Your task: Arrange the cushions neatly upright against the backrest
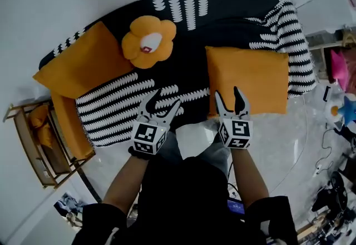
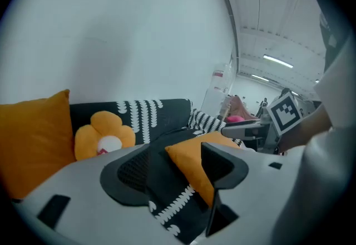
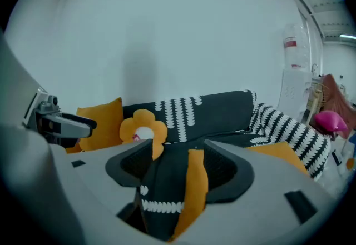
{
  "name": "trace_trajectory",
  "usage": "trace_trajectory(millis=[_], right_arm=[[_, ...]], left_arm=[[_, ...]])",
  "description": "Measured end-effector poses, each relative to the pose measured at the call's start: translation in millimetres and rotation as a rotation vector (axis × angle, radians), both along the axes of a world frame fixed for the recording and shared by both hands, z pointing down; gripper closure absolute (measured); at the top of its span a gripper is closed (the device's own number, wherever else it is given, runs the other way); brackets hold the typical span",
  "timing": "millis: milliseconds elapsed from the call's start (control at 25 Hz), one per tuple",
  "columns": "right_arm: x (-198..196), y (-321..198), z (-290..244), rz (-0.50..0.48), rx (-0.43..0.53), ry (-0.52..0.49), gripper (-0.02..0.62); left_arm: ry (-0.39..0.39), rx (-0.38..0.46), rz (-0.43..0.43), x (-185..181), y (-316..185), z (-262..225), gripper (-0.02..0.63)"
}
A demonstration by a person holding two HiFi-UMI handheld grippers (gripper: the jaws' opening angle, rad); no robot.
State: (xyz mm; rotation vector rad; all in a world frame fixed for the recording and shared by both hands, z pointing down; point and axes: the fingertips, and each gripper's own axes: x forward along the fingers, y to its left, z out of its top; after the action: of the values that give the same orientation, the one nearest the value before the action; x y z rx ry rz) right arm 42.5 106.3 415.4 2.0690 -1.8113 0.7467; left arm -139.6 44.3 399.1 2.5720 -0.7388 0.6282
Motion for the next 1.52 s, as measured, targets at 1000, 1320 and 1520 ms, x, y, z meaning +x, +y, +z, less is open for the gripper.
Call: trace_trajectory(millis=[1000,1320,1520], right_arm=[[386.9,237.3,167.5,0.146,-0.358,-0.04,0.287],[373.0,259.3,213.6,0.043,-0.427,-0.053,0.24],[396.8,234.8,220.2,0.086,-0.382,-0.135,0.223]], left_arm=[[-0.332,-0.24,-0.155,194.3,135.5,168.6,0.295],[-0.354,-0.271,-0.167,191.7,157.6,213.9,0.258],[-0.293,-0.274,-0.205,195.2,132.5,221.5,0.217]])
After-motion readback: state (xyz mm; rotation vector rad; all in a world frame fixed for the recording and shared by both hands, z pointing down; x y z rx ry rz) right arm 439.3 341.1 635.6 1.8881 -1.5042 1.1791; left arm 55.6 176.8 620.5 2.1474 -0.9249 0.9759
